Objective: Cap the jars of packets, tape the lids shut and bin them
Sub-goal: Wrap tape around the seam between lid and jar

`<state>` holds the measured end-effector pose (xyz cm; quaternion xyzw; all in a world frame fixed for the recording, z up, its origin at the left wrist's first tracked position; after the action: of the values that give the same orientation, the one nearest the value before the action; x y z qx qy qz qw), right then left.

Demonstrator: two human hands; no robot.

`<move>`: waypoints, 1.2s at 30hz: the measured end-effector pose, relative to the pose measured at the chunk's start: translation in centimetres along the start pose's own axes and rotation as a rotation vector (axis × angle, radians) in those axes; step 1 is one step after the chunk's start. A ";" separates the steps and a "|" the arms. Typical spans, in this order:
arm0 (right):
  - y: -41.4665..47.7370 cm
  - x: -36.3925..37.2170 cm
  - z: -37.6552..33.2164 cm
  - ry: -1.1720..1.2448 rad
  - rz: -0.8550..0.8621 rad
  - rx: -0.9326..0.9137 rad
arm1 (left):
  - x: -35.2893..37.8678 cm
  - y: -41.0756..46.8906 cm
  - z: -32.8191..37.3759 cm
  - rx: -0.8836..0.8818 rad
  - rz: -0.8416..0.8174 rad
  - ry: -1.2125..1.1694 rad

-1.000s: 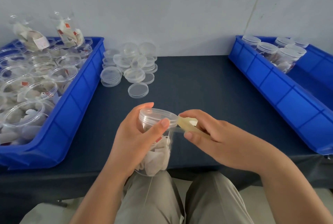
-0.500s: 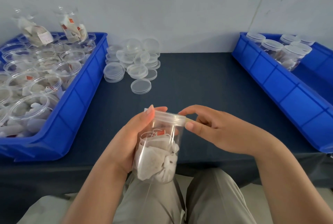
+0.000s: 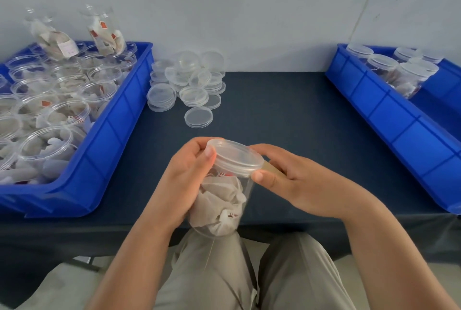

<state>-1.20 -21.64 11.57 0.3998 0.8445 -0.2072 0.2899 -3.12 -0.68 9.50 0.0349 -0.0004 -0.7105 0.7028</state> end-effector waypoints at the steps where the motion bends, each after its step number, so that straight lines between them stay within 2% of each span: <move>1: -0.1 0.0 -0.1 -0.006 0.020 -0.006 | 0.0 0.0 0.1 -0.006 0.010 0.052; 5: -0.3 0.2 0.1 -0.017 0.127 0.035 | 0.2 0.1 0.6 0.018 0.068 0.284; 13: -0.5 1.4 0.3 0.014 0.214 0.102 | 2.4 -1.2 -0.2 0.053 0.058 0.385; 20: -0.8 1.7 0.2 0.101 0.120 0.105 | 1.4 -0.5 0.2 0.079 0.150 0.367; 25: -2.2 0.7 -0.2 0.006 0.038 0.122 | 0.5 -0.3 -0.3 0.009 0.154 0.284; 30: -2.7 -0.3 -0.9 -0.105 -0.011 0.122 | 0.2 -0.1 -0.8 -0.100 0.107 0.167; 36: -2.4 -1.5 -0.7 -0.200 0.009 0.119 | 0.7 -0.5 -0.9 -0.186 0.001 0.020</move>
<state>-2.52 -23.48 13.36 0.3972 0.7958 -0.2944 0.3495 -3.57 -1.38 8.57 -0.0232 0.0727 -0.7069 0.7032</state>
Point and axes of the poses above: each hand's wrist, its own y-axis towards the middle knuckle, its own x-axis out of the palm, z = x × y, the point moved 5 cm from there along y, towards the middle knuckle, and after that the axes turned 2 degrees about -x, right-handed, at the moved point
